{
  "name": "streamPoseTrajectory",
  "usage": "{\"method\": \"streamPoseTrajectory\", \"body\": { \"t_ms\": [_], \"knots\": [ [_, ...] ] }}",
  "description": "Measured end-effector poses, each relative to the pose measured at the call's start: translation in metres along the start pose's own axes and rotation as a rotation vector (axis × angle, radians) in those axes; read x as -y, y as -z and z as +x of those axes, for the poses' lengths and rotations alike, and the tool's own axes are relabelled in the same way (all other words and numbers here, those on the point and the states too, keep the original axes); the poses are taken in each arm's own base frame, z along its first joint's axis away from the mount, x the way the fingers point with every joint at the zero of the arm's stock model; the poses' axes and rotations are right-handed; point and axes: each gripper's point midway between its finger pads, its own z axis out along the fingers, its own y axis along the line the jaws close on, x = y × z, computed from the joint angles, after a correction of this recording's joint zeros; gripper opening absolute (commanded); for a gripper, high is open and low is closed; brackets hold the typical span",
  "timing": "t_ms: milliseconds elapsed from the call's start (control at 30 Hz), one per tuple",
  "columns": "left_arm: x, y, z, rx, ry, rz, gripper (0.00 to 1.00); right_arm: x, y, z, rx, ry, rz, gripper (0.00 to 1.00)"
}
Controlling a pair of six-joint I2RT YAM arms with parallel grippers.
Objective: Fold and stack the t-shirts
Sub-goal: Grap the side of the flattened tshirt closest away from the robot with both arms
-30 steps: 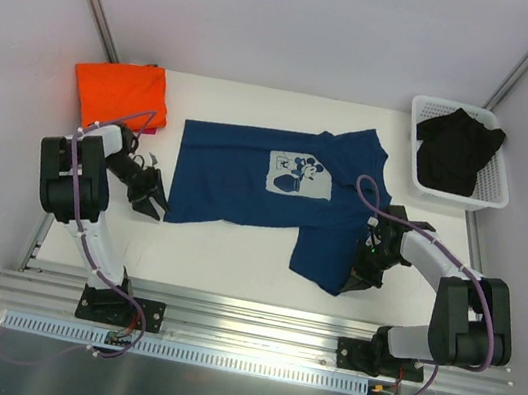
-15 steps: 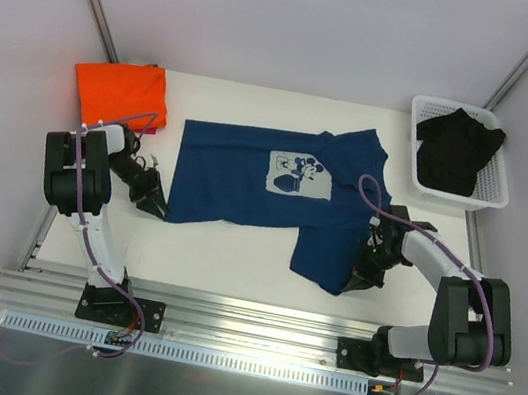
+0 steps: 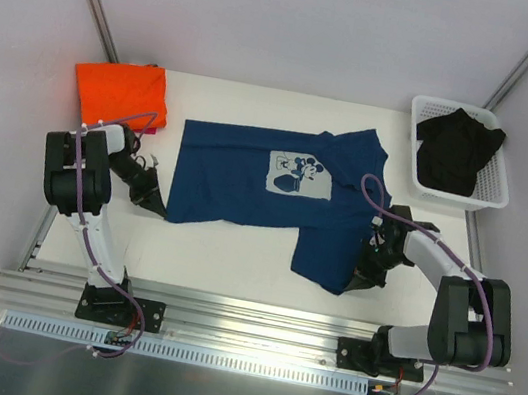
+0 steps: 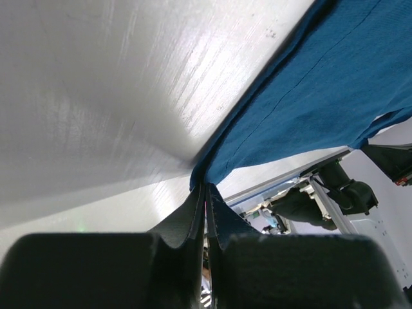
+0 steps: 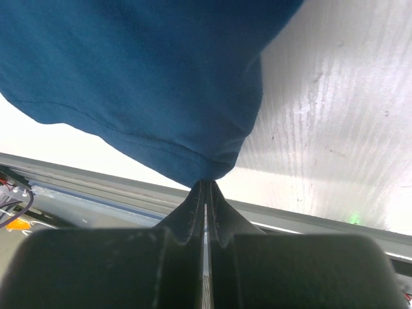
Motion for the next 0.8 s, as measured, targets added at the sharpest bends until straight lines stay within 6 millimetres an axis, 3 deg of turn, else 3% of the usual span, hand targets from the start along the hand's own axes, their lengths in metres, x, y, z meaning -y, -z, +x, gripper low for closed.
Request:
{"method": "streamPoseTrajectory", "body": {
  "t_ms": [267, 800],
  "knots": [
    [0.001, 0.002, -0.002, 0.005, -0.005, 0.001, 0.0, -0.001, 0.01, -0.016, 0.051, -0.009, -0.019, 0.01],
    [0.02, 0.032, -0.039, 0.127, -0.099, 0.021, 0.0, -0.012, 0.062, -0.082, 0.261, -0.052, -0.094, 0.01]
  ]
}}
